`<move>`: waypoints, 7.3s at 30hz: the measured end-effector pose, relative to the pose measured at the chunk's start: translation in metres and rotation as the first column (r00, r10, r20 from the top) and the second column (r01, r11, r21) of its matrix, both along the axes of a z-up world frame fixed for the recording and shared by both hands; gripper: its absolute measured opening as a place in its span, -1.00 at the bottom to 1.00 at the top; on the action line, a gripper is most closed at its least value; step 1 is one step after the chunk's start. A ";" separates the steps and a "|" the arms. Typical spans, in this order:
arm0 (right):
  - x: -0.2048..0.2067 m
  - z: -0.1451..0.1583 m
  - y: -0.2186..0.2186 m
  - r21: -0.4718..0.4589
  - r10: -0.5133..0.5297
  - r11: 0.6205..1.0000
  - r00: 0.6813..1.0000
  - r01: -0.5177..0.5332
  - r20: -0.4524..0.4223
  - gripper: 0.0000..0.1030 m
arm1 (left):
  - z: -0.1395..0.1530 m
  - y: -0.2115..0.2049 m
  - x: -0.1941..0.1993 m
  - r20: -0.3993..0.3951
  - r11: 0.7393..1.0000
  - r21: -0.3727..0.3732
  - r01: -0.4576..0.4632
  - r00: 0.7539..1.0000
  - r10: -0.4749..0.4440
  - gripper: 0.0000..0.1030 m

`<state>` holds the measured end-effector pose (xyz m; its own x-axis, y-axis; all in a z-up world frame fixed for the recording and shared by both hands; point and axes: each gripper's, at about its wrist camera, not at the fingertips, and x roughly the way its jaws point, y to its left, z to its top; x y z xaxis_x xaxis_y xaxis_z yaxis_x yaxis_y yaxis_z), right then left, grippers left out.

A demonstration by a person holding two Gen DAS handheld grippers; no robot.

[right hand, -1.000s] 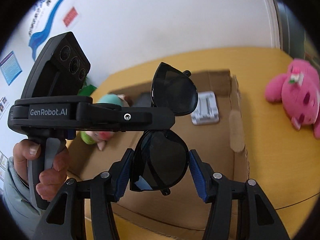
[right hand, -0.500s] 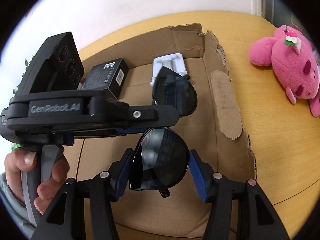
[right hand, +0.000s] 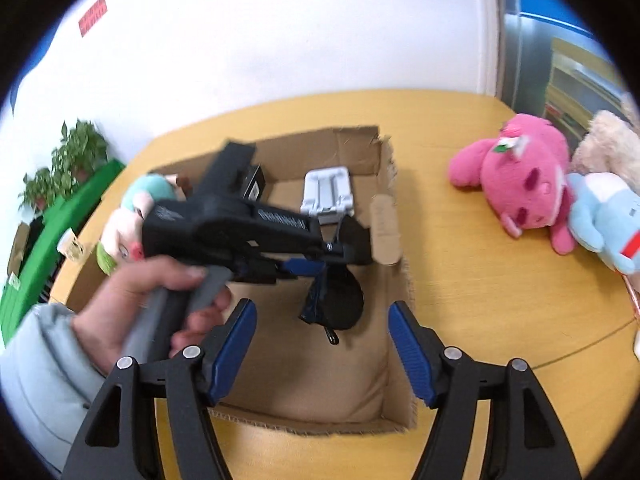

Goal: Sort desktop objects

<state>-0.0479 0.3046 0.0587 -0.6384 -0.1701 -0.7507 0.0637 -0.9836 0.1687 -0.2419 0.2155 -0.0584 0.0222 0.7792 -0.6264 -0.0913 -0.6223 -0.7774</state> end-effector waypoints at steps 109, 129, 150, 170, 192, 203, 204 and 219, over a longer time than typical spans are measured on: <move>0.127 -0.077 -0.118 -0.157 0.365 0.920 0.931 -0.358 0.013 0.62 | 0.055 -0.262 0.286 -0.469 0.934 -0.193 -0.299 0.865 0.180 0.38; 0.118 -0.101 -0.097 -0.014 0.220 0.975 0.972 -0.220 0.086 -0.75 | 0.015 -0.224 0.269 -0.420 0.897 -0.408 -0.169 0.908 -0.020 -0.93; 0.039 0.055 -0.119 0.003 0.246 0.966 0.921 -0.257 -0.301 -0.76 | 0.178 -0.251 0.214 -0.715 0.889 -0.287 -0.357 0.697 0.048 -0.93; -0.054 -0.089 -0.201 -0.107 0.350 0.936 0.908 -0.334 0.228 -0.68 | 0.067 -0.285 0.155 -0.440 0.697 -0.653 -0.298 0.898 -0.028 -0.92; 0.056 -0.049 -0.108 0.100 0.030 0.995 0.951 0.002 -0.309 0.63 | 0.078 -0.233 0.232 -0.828 0.744 -0.276 -0.609 0.544 0.138 0.64; 0.056 -0.060 -0.105 0.138 -0.018 0.987 0.911 0.082 -0.412 0.75 | 0.052 -0.207 0.233 -0.896 0.643 -0.314 -0.698 0.441 0.041 1.00; 0.056 -0.060 -0.105 0.138 -0.021 0.987 0.912 0.085 -0.409 0.76 | 0.052 -0.207 0.232 -0.895 0.637 -0.321 -0.701 0.445 0.037 1.00; 0.051 -0.060 -0.103 0.136 -0.046 0.985 0.916 0.109 -0.399 1.00 | 0.051 -0.206 0.227 -0.892 0.634 -0.329 -0.699 0.450 0.034 1.00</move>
<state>0.0034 0.2016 -0.0015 -0.8935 -0.0118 -0.4489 0.0165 -0.9998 -0.0066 -0.0151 0.0096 -0.0071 -0.8825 0.0114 -0.4701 -0.0372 -0.9983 0.0456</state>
